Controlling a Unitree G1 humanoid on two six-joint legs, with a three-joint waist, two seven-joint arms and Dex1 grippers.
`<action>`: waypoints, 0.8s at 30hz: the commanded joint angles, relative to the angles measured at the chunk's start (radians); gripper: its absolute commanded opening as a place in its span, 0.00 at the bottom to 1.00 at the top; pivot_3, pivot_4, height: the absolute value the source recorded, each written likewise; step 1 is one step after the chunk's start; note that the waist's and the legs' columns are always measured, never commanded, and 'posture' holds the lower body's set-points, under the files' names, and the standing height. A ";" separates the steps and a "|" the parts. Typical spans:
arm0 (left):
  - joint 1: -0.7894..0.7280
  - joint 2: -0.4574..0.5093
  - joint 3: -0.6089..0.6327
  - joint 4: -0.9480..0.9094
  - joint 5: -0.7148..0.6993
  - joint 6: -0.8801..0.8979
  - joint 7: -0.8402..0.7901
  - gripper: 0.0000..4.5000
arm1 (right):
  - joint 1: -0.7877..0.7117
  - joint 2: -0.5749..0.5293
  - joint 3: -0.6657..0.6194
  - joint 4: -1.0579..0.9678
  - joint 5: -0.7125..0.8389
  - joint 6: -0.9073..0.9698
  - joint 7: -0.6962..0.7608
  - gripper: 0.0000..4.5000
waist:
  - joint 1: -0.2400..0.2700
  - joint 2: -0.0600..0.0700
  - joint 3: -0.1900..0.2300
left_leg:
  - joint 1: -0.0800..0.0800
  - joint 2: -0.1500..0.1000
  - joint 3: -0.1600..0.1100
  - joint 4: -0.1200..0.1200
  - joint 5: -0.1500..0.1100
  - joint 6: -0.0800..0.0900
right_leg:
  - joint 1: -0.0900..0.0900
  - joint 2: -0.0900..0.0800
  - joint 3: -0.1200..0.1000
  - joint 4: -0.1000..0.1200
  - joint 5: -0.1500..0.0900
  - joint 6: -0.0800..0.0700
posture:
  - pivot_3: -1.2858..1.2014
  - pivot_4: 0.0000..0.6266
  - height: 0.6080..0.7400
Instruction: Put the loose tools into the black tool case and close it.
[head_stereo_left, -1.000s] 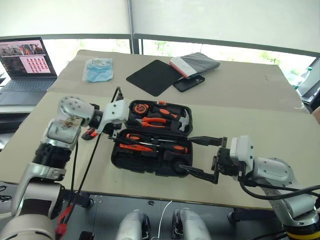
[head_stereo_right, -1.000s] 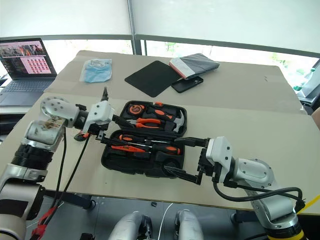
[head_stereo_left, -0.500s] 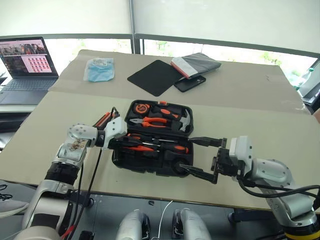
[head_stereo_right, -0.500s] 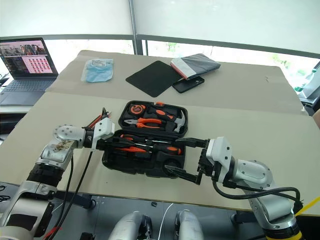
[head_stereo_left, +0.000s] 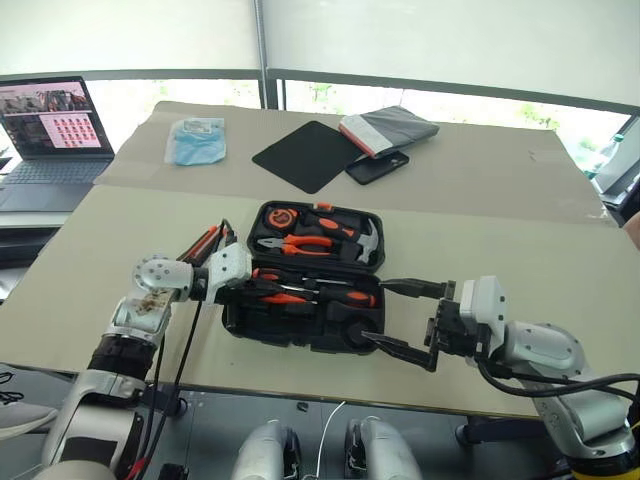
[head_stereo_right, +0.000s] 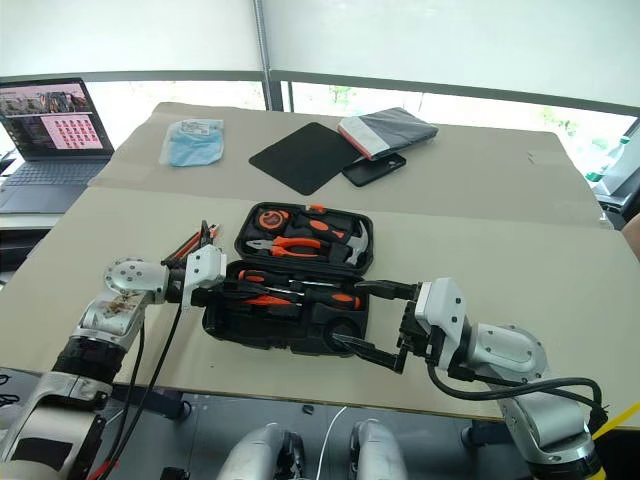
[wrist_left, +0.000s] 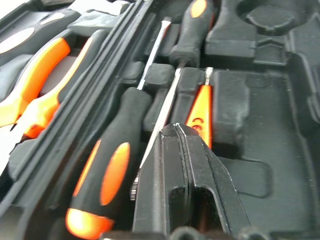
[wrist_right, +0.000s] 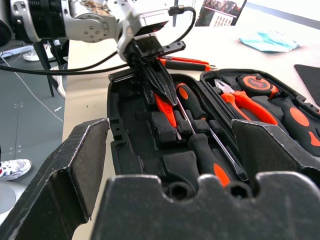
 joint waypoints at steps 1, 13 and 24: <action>0.040 0.006 -0.017 0.001 0.024 -0.024 0.011 0.01 | -0.016 0.015 -0.011 0.017 -0.020 -0.055 0.009 1.00 | -0.001 0.000 0.000 | 0.001 0.000 0.000 0.000 0.000 0.000 | 0.000 0.000 0.000 0.000 0.000 0.000 | 0.52 0.24 1.00; 0.085 0.034 0.228 -0.104 -0.147 0.172 0.213 0.06 | -0.005 0.056 -0.059 0.097 -0.024 -0.152 0.041 1.00 | -0.011 0.005 -0.003 | 0.003 0.001 0.000 -0.001 -0.002 0.003 | 0.003 0.000 0.000 0.000 0.000 0.000 | 0.52 0.24 1.00; 0.536 0.130 0.727 -0.177 -0.302 0.241 0.358 0.92 | 0.118 0.055 -0.199 0.211 -0.027 -0.356 0.134 1.00 | -0.018 0.006 -0.002 | 0.002 0.001 0.000 -0.003 -0.005 -0.009 | 0.000 -0.003 0.000 -0.002 -0.001 0.001 | 0.52 0.24 1.00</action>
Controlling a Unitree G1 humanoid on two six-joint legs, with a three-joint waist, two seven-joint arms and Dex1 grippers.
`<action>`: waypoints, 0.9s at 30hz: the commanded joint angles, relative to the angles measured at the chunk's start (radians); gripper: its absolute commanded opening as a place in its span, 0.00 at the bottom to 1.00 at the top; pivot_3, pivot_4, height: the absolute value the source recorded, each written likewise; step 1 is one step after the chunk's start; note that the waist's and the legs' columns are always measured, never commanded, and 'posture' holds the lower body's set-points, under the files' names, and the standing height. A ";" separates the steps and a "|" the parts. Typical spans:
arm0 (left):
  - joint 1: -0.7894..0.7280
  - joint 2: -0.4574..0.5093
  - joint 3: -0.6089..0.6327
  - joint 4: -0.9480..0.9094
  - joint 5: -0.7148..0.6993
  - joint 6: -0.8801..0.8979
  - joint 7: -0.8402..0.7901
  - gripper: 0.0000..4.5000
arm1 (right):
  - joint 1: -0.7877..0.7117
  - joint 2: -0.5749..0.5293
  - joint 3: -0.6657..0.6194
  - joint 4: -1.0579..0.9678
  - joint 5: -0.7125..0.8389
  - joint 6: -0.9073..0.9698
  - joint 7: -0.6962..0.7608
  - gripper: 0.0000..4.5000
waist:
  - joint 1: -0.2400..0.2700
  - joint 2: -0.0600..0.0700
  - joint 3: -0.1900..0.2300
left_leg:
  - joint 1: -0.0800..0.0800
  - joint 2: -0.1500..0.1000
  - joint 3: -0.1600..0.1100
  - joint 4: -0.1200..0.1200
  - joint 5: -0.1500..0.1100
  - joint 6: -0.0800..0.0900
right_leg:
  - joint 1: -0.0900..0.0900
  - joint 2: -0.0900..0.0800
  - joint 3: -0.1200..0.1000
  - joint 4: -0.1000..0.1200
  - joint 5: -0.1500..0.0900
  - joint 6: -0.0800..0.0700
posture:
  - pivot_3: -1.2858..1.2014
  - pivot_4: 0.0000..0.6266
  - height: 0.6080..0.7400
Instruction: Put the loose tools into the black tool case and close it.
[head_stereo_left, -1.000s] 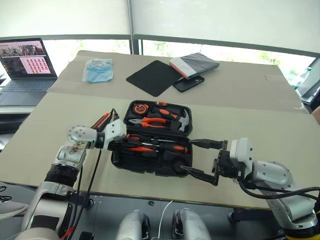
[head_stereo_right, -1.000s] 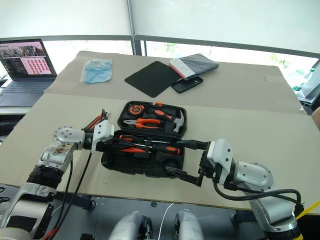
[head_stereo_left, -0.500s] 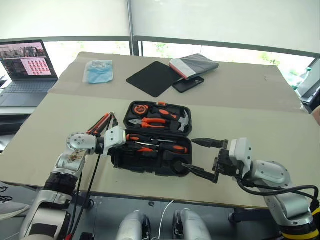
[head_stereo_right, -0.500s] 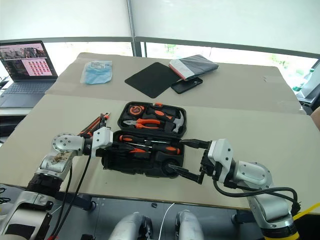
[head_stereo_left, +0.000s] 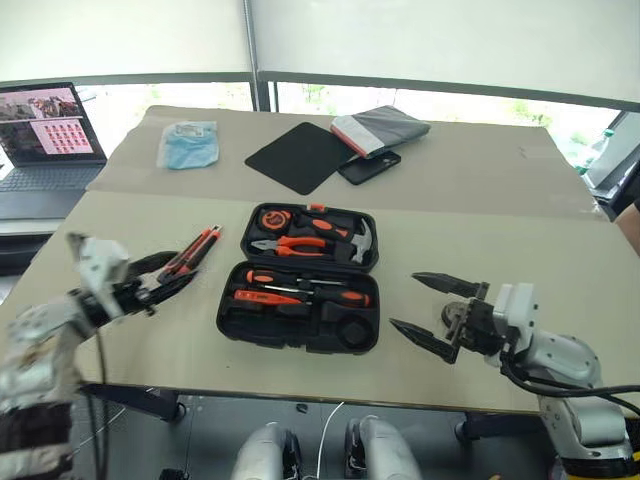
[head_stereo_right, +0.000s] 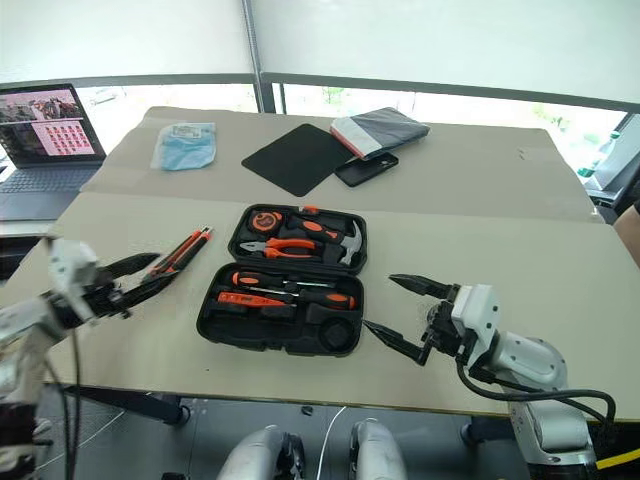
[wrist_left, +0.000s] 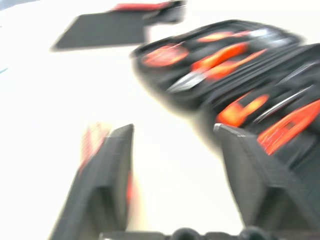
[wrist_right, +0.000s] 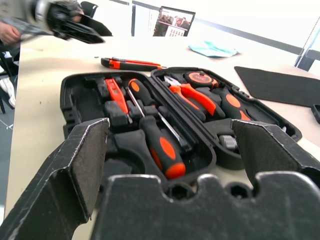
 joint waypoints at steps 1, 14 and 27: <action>0.096 0.018 0.139 0.028 -0.013 -0.017 0.058 0.97 | 0.031 -0.031 -0.057 0.032 -0.011 -0.108 0.061 1.00 | 0.006 0.000 0.000 | 0.000 0.000 0.000 0.000 -0.001 -0.001 | 0.000 -0.001 0.000 0.000 0.000 0.000 | 0.52 0.24 1.00; 0.023 0.062 0.083 -0.029 -0.059 0.248 0.190 0.97 | -0.043 -0.023 -0.007 -0.035 0.102 -0.041 0.062 1.00 | 0.034 0.000 0.000 | 0.001 0.000 -0.001 0.000 -0.005 -0.001 | -0.003 -0.003 0.000 -0.002 -0.003 -0.006 | 0.52 0.24 1.00; -0.539 0.056 -0.368 0.317 0.207 0.352 0.231 0.97 | -0.159 0.012 0.061 -0.104 0.096 0.051 -0.030 1.00 | 0.011 -0.001 0.001 | -0.001 -0.002 0.006 -0.001 0.002 0.004 | -0.002 0.011 -0.001 0.001 0.000 0.000 | 0.52 0.24 1.00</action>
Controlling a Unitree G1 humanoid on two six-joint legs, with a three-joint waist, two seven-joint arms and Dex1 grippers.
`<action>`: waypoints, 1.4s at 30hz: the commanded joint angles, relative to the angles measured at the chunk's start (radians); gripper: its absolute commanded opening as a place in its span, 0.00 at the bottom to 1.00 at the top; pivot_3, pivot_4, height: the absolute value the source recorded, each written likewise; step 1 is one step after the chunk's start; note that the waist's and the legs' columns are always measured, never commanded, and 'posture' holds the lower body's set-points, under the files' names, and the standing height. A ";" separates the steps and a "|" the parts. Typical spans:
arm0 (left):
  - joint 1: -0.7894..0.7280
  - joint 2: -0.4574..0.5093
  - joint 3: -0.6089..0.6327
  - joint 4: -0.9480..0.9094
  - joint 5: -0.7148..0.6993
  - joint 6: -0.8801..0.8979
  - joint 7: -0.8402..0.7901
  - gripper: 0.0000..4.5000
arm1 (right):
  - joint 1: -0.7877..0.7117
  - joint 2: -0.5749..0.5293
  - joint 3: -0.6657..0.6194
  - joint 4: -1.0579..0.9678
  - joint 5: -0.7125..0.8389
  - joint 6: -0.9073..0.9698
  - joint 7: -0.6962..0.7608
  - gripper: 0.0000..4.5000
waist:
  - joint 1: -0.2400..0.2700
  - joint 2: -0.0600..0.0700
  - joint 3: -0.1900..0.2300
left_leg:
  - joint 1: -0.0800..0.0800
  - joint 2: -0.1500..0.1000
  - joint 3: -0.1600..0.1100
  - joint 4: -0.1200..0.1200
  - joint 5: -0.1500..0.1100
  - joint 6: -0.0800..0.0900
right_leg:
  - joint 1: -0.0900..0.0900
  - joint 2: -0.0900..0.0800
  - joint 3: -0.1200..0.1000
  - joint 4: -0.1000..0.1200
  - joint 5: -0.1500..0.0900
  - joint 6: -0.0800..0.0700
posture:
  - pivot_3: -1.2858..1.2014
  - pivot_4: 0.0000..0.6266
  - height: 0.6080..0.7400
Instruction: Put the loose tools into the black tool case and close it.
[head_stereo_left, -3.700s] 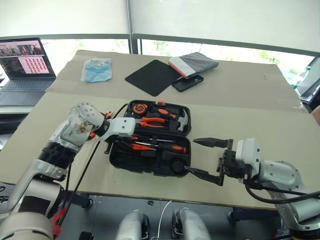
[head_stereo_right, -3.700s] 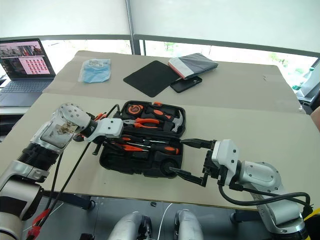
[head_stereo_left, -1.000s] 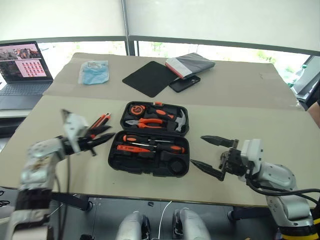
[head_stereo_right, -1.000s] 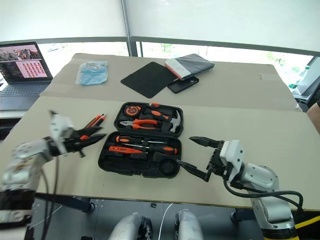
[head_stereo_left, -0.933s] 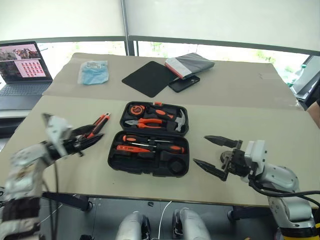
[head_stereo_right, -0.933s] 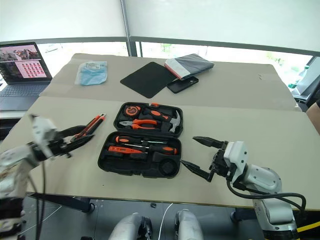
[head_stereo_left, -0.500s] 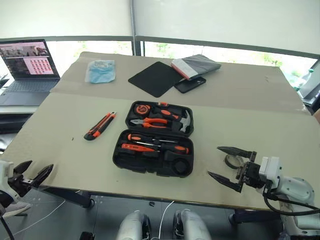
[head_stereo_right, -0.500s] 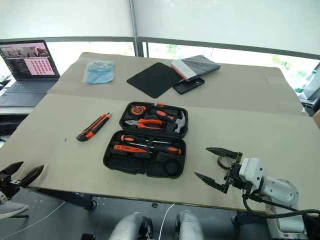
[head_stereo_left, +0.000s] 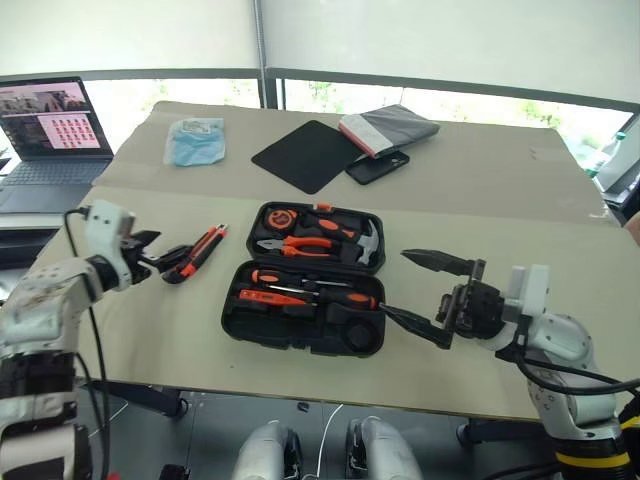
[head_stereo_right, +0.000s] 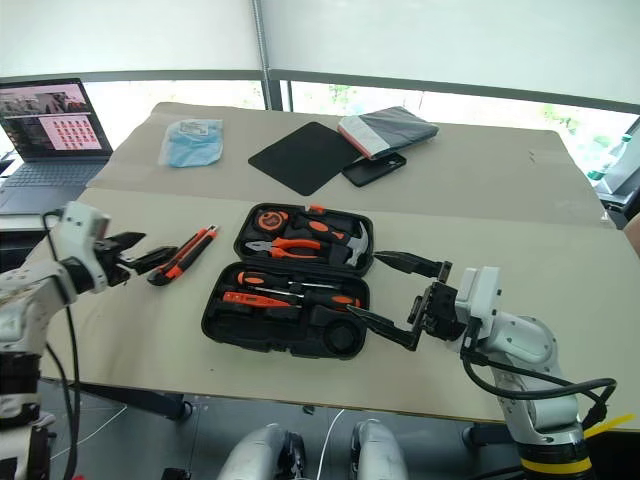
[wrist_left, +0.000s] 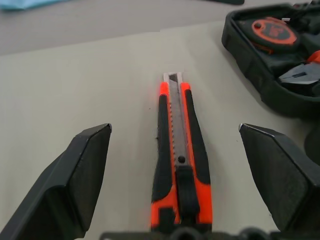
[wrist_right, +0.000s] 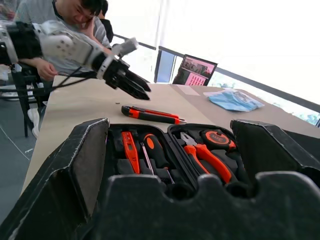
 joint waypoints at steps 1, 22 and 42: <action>-0.086 0.008 -0.063 0.131 0.086 -0.030 0.004 0.97 | -0.004 -0.001 -0.010 -0.039 -0.004 0.002 -0.018 1.00 | -0.004 0.000 0.000 | 0.000 0.000 0.000 0.000 0.000 0.000 | 0.000 0.000 0.000 0.000 -0.001 0.001 | 0.52 0.24 1.00; -0.225 -0.013 0.018 0.318 0.036 -0.234 -0.236 0.39 | -0.008 -0.020 -0.005 -0.092 0.014 0.059 -0.031 1.00 | 0.007 -0.003 0.002 | -0.002 0.000 -0.001 0.002 0.000 0.001 | -0.001 -0.008 0.001 0.002 -0.001 0.001 | 0.52 0.24 1.00; 0.001 0.059 -0.411 -0.463 0.127 -0.370 -0.706 0.39 | 0.133 -0.211 -0.080 -0.246 0.135 0.265 0.011 1.00 | 0.007 -0.004 0.003 | -0.002 0.000 -0.003 0.003 -0.001 0.003 | 0.000 -0.009 0.002 0.000 -0.001 0.001 | 0.52 0.24 1.00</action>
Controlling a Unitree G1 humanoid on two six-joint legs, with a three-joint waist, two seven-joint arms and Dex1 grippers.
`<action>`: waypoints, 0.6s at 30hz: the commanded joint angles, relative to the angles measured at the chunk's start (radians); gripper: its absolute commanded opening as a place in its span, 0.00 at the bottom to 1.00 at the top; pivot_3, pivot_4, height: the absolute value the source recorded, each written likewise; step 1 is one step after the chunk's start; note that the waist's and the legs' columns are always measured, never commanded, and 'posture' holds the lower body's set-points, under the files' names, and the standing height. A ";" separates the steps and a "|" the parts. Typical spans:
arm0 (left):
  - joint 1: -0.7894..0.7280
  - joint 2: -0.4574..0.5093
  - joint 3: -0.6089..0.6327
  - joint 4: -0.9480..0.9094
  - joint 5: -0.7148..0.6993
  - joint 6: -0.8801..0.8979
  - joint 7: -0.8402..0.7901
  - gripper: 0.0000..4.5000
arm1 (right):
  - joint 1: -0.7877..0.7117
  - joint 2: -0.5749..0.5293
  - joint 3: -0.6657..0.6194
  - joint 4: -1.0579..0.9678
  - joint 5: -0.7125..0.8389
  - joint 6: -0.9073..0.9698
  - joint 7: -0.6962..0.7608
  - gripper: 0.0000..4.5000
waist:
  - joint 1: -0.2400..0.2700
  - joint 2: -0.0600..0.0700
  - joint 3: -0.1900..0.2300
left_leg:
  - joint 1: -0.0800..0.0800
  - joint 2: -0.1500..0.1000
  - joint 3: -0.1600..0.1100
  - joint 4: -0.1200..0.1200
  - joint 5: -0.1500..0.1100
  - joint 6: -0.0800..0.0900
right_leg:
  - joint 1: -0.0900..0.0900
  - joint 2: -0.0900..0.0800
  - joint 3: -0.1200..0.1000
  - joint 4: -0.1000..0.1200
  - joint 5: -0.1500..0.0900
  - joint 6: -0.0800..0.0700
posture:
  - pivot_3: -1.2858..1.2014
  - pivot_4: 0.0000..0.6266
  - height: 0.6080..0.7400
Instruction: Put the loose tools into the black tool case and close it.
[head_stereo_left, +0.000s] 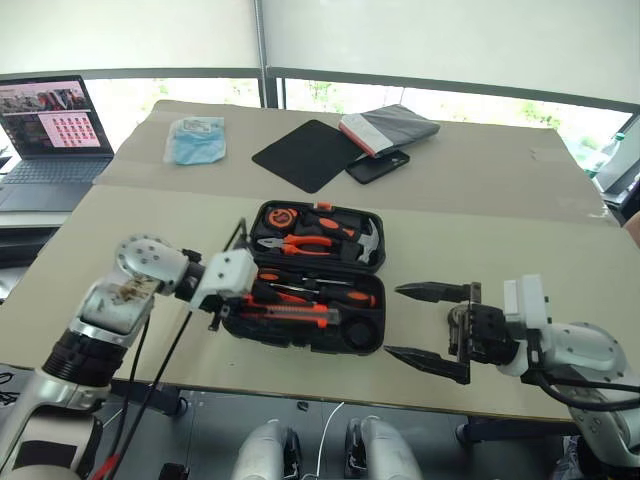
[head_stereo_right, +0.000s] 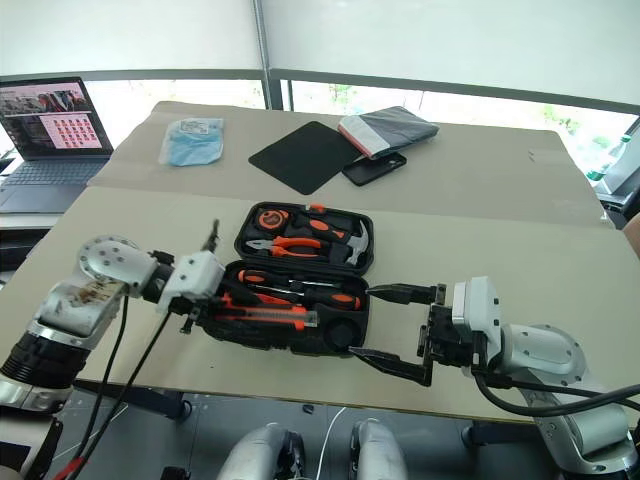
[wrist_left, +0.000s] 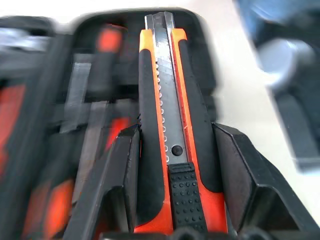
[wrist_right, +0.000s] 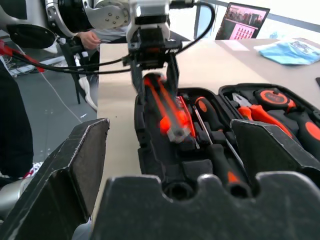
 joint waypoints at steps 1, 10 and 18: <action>0.004 0.010 -0.008 -0.036 0.028 -0.013 0.023 0.39 | 0.002 -0.007 -0.035 -0.046 0.007 0.005 -0.012 1.00 | 0.001 0.000 0.000 | 0.000 0.000 0.000 0.000 0.000 0.000 | 0.000 0.000 0.000 0.000 0.000 0.000 | 0.52 0.24 1.00; -0.006 0.011 -0.028 0.001 0.108 -0.021 0.068 0.39 | 0.006 0.006 -0.022 -0.051 -0.005 -0.001 -0.030 1.00 | 0.004 0.000 0.000 | -0.001 0.000 -0.001 0.000 -0.001 0.001 | 0.001 0.000 -0.001 -0.001 0.000 0.000 | 0.52 0.24 1.00; -0.013 -0.007 -0.061 -0.016 0.112 -0.018 0.053 0.39 | -0.026 0.019 -0.015 -0.046 -0.001 0.001 -0.033 1.00 | 0.004 0.000 0.000 | 0.000 0.000 -0.001 0.000 0.000 0.002 | 0.000 0.000 -0.001 -0.001 0.000 0.000 | 0.52 0.24 1.00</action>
